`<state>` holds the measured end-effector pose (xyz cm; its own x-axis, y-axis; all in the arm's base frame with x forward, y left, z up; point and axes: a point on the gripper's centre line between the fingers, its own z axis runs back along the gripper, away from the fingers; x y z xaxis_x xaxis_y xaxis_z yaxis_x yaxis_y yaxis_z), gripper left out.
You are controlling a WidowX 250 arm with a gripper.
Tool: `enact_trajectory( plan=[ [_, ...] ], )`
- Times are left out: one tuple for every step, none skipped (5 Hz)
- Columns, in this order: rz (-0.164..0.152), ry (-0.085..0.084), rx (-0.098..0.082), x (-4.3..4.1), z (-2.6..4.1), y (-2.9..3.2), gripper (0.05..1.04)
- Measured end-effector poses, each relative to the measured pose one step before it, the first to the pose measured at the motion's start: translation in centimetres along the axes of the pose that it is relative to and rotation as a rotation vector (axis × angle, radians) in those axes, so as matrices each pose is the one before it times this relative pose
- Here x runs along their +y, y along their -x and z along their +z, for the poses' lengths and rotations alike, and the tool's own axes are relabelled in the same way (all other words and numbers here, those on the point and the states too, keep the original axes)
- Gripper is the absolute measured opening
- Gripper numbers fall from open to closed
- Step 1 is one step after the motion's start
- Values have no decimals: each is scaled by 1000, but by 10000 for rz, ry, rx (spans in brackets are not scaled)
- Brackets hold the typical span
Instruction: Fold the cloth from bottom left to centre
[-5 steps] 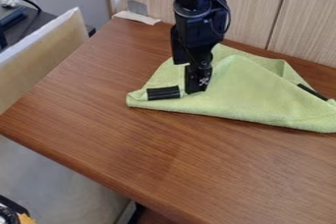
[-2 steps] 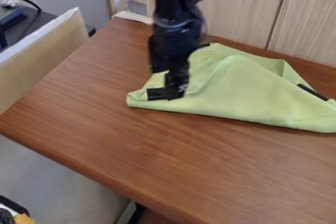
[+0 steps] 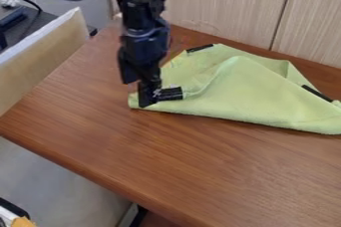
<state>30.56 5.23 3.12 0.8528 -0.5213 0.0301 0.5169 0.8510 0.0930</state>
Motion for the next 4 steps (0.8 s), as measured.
enact_trajectory(
  plan=[
    [235,225,292,419,-1477,838,1000],
    [-252,305,245,-721,-1277,437,955],
    [-176,6,-72,-484,-215,-281,670],
    [-50,-61,27,13,33,-67,367]
  ],
)
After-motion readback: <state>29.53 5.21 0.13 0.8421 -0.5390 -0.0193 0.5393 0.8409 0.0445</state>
